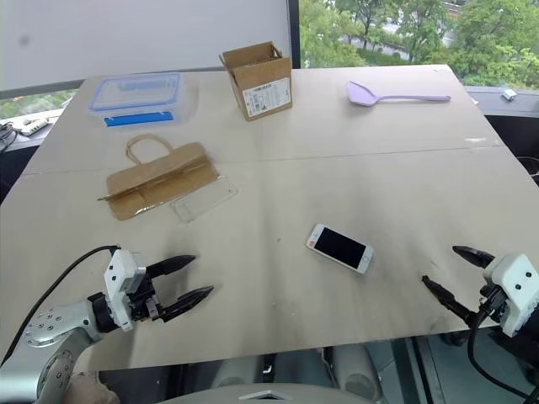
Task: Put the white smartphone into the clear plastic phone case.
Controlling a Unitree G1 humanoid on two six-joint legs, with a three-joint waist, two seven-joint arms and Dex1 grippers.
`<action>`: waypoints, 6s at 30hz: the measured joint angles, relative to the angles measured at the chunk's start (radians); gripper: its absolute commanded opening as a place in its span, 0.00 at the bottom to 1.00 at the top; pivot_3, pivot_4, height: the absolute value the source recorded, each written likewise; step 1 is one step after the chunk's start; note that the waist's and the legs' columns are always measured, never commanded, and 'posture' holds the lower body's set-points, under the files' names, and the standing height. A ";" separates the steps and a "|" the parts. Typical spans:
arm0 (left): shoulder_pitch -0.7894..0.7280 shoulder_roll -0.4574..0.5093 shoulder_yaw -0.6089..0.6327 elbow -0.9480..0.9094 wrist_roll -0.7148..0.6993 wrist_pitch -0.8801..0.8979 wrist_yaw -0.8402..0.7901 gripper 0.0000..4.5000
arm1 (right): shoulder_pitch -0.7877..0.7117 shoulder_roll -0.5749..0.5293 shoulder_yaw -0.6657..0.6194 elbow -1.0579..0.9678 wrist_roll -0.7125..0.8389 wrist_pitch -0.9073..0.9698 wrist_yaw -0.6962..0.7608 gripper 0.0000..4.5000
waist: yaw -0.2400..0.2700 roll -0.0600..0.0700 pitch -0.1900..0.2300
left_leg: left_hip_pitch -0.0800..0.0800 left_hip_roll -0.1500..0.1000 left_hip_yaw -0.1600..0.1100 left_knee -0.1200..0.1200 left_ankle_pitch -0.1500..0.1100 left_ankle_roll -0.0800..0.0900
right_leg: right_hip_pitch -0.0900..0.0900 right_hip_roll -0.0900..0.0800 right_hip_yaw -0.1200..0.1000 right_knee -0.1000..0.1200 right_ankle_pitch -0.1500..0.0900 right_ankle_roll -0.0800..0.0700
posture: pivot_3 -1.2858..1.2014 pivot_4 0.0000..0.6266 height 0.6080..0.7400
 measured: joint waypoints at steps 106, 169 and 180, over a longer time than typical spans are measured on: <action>-1.592 -0.099 -1.021 1.550 0.511 -1.198 -0.599 0.65 | 0.009 -0.010 0.227 -0.501 0.152 0.137 -0.170 1.00 | 0.025 -0.007 -0.001 | -0.002 -0.002 -0.004 0.011 -0.005 0.009 | 0.008 0.003 0.000 0.000 -0.003 0.002 | 0.52 0.24 1.00; -1.315 -0.028 -0.865 1.159 0.320 -0.629 -0.598 0.35 | 0.050 -0.016 0.226 -0.530 0.138 0.124 -0.158 1.00 | 0.024 -0.003 -0.003 | 0.000 -0.002 -0.006 0.015 -0.005 0.009 | 0.012 0.007 0.004 0.004 -0.004 0.003 | 0.52 0.24 1.00; -1.342 -0.106 -0.816 1.284 0.426 -0.761 -0.585 0.18 | 0.026 -0.030 0.214 -0.532 0.142 0.118 -0.139 1.00 | 0.027 -0.003 -0.006 | 0.007 -0.002 -0.006 0.015 -0.005 0.009 | 0.018 0.007 0.004 0.003 -0.004 0.003 | 0.52 0.24 1.00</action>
